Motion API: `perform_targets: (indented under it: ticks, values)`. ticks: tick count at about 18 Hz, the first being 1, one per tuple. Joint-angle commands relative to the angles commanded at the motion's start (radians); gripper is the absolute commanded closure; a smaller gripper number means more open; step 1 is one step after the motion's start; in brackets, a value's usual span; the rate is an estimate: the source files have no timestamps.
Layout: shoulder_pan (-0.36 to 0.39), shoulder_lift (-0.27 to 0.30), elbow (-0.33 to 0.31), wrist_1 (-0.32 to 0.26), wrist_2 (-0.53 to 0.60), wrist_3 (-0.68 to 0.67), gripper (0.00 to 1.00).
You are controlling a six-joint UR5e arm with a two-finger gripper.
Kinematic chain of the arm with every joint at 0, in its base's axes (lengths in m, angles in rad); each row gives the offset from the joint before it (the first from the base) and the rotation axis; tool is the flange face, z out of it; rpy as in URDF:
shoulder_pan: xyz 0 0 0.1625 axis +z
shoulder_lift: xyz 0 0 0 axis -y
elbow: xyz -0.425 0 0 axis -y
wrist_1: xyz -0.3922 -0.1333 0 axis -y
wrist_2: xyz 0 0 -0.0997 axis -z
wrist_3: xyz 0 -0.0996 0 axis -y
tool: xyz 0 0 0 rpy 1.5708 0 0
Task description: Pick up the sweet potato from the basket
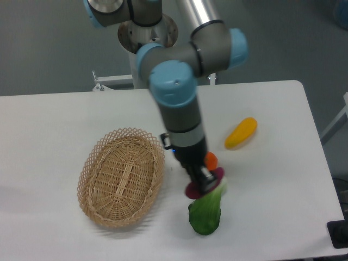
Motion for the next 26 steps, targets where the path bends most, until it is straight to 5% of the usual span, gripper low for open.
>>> perform_targets:
  ticks: [11, 26]
  values:
    - [0.100, 0.008, 0.005, -0.057, -0.037, 0.148, 0.63]
    - [0.097, 0.008, 0.008, -0.057, -0.036, 0.145, 0.63]
